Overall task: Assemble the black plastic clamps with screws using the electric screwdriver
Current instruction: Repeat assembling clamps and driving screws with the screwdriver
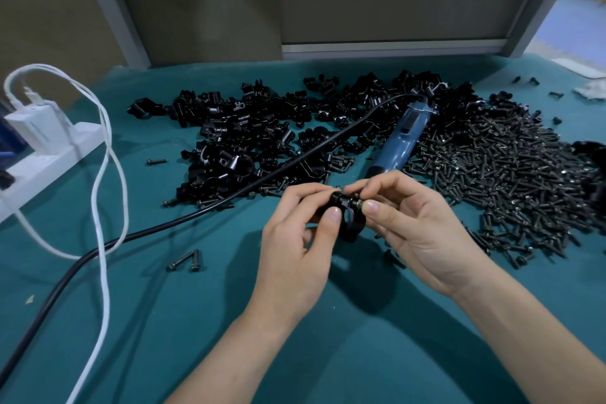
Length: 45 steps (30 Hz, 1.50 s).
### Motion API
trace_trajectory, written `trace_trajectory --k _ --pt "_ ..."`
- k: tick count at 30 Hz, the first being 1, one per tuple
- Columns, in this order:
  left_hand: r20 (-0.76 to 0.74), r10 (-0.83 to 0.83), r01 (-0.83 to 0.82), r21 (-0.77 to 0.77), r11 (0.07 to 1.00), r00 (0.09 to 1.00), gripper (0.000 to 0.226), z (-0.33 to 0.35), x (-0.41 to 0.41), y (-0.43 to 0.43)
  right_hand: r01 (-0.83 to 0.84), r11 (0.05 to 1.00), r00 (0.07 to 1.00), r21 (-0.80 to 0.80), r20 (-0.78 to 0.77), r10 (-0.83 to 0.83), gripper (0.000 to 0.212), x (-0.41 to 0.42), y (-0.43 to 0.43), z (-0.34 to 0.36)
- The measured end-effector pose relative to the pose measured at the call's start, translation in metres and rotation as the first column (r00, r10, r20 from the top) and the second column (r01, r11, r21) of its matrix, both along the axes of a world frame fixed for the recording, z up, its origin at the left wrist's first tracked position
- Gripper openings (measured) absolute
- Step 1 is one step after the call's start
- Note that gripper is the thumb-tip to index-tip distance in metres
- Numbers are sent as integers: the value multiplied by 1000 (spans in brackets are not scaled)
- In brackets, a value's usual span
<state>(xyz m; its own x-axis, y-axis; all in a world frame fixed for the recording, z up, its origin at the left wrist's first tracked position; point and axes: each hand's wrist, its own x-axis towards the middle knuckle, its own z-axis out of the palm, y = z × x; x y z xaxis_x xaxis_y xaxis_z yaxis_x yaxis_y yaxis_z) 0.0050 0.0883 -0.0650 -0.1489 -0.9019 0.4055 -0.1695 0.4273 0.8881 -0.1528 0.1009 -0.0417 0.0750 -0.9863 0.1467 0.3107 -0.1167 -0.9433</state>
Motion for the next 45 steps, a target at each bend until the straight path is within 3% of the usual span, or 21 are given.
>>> trace_trajectory --k 4,14,24,29,32,35,38,41,45 --pt "-20 -56 56 45 997 998 36 -2 -3 1 34 999 996 -36 -84 -37 8 -1 0 -2" --pt "-75 -26 31 68 997 997 21 -4 -4 -1 139 981 942 -139 -286 -174 12 4 1 -1" --pt "31 -31 29 69 997 999 31 -2 -2 2 5 982 923 -191 -377 -78 31 1 3 0" --pt "43 -56 53 80 995 998 31 -1 -2 1 30 979 867 -201 -482 -126 43 1 3 2" --pt "49 -72 66 102 993 996 25 -3 -1 0 270 944 826 -190 -458 -328 30 -16 -4 8" --pt "58 -66 56 162 985 996 28 -6 1 -2 577 816 761 30 -383 -524 5 -47 -22 5" --pt "18 -75 70 208 976 997 29 -7 1 -6 620 756 733 210 -499 -463 32 -70 -49 -4" --pt "-48 -70 80 250 965 996 24 -4 -1 -7 627 735 683 257 -635 -361 59 -67 -78 3" --pt "-92 -54 77 271 960 994 25 -3 -1 -8 684 701 475 201 -852 -220 65 -54 -107 13"
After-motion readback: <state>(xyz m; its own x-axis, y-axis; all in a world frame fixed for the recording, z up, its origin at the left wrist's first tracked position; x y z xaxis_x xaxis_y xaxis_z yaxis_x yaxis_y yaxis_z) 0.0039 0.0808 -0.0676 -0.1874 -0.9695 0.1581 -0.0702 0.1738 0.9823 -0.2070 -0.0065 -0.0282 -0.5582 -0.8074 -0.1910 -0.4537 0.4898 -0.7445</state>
